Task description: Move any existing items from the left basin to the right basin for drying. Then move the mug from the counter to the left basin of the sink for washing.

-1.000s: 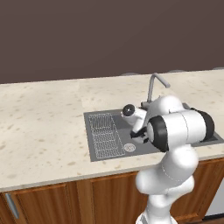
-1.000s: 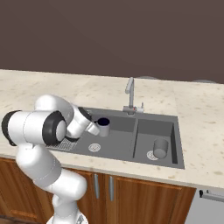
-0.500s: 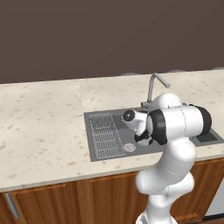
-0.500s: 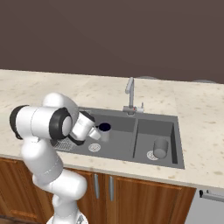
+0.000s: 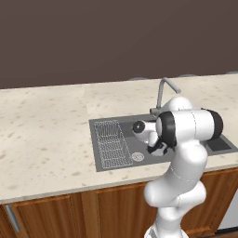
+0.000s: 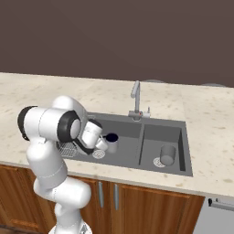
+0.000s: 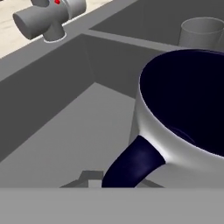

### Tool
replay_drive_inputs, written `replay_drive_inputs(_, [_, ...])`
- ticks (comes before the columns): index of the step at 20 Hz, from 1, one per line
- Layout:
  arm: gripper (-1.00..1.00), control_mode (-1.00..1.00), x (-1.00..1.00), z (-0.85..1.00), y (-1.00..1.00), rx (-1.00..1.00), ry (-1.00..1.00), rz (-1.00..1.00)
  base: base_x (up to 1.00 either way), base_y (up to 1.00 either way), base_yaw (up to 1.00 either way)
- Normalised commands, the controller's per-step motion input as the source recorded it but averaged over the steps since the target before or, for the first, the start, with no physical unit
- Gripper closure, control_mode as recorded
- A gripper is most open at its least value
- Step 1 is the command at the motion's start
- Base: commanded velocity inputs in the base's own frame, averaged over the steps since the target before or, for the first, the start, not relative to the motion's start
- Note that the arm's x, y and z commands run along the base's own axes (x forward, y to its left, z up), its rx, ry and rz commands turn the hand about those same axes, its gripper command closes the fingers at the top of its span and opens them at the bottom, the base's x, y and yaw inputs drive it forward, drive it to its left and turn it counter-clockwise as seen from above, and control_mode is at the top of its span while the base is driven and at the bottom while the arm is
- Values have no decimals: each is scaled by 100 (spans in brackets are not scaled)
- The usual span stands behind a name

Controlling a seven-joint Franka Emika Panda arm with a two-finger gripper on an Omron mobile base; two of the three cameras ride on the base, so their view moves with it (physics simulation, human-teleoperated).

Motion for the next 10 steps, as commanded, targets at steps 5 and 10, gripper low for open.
replay_drive_inputs(5, [100, -100, 0, -19, -4, -1, 0, -3, 0, 0, 0])
replay_drive_inputs(10, [100, -100, 4, -20, 0, -1, 0, -3, 0, 0, 0])
